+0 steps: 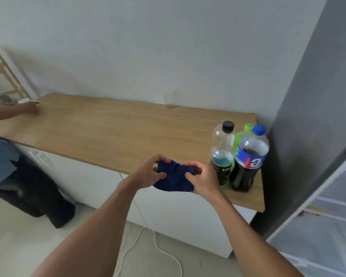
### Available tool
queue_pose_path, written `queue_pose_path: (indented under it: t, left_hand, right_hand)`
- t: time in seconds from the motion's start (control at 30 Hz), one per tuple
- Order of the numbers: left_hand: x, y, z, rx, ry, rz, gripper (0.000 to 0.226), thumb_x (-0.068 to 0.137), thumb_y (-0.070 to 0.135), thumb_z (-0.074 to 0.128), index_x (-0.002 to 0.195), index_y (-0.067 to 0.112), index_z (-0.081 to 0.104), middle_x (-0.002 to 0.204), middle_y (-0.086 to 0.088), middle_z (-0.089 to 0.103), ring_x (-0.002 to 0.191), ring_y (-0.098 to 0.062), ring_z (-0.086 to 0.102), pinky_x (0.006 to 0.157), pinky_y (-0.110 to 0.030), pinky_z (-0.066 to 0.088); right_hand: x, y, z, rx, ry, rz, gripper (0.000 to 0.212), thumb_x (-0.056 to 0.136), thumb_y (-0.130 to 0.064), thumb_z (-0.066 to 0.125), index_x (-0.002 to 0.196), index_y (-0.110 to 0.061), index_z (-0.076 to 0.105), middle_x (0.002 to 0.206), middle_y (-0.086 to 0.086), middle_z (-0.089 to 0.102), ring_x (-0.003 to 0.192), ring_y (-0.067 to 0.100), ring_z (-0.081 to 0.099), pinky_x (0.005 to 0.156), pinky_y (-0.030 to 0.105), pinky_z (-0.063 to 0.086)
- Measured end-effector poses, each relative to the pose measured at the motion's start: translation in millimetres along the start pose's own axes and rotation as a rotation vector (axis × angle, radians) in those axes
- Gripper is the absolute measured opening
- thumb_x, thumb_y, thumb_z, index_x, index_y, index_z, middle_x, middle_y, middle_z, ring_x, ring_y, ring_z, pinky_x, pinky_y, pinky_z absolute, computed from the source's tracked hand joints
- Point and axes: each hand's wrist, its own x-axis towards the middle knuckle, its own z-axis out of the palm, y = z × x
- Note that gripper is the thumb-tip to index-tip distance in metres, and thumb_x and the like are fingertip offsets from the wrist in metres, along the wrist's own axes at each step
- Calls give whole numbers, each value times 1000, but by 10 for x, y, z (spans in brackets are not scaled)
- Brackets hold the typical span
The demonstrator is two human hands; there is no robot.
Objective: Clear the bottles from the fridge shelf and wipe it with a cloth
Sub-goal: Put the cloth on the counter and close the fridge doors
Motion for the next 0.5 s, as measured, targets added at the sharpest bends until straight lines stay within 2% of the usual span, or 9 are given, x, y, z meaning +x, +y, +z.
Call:
queue_pose_path:
  t: [0.07, 0.13, 0.23, 0.3, 0.37, 0.43, 0.5]
  left_hand:
    - [316, -116, -79, 21, 2, -1, 39, 92, 5, 69, 119, 33, 64, 119, 4, 68, 99, -27, 68, 80, -38, 57]
    - [623, -223, -135, 8, 5, -11, 39, 92, 4, 69, 117, 34, 65, 115, 3, 69, 92, -24, 68, 72, -30, 54]
    - [1047, -404, -171, -32, -9, -15, 40, 93, 3, 68, 117, 35, 65, 121, 1, 68, 99, -20, 67, 71, -20, 52]
    - [1252, -536, -143, -22, -35, -21, 43, 94, 5, 69, 123, 36, 64, 124, 1, 67, 105, -22, 68, 80, -27, 56]
    - [1379, -685, -88, 35, -70, -44, 50, 94, 8, 71, 132, 38, 60, 129, 4, 64, 107, -23, 68, 91, -38, 58]
    - [1432, -830, -36, 102, -107, -85, 54, 94, 14, 72, 139, 41, 56, 128, 6, 65, 102, -19, 69, 88, -38, 59]
    - [1430, -938, -4, 154, -117, -112, 55, 94, 24, 73, 142, 44, 52, 127, 3, 66, 95, -16, 68, 81, -32, 56]
  right_hand:
    - [263, 80, 181, -23, 18, 35, 33, 84, -12, 68, 110, -31, 72, 98, -9, 74, 89, 7, 68, 74, 28, 58]
    - [518, 164, 302, -44, 47, 55, 34, 85, -12, 68, 111, -34, 70, 106, -7, 71, 91, 7, 66, 74, 25, 55]
    - [846, 302, 423, -65, 91, 66, 33, 87, -13, 68, 110, -36, 69, 110, -6, 69, 90, 6, 66, 70, 18, 51]
    - [990, 411, 485, -87, 122, 90, 34, 87, -13, 67, 113, -35, 69, 113, -5, 69, 94, 9, 66, 75, 22, 53]
    - [1075, 543, 534, -147, 108, 137, 38, 88, -15, 66, 122, -31, 69, 119, 0, 67, 103, 16, 64, 89, 32, 54]
    - [1105, 670, 571, -273, 60, 170, 40, 91, -20, 66, 130, -27, 66, 122, 3, 64, 110, 20, 60, 96, 33, 48]
    - [1102, 750, 586, -335, 45, 165, 40, 92, -25, 66, 132, -26, 66, 119, 3, 62, 111, 22, 59, 96, 33, 46]
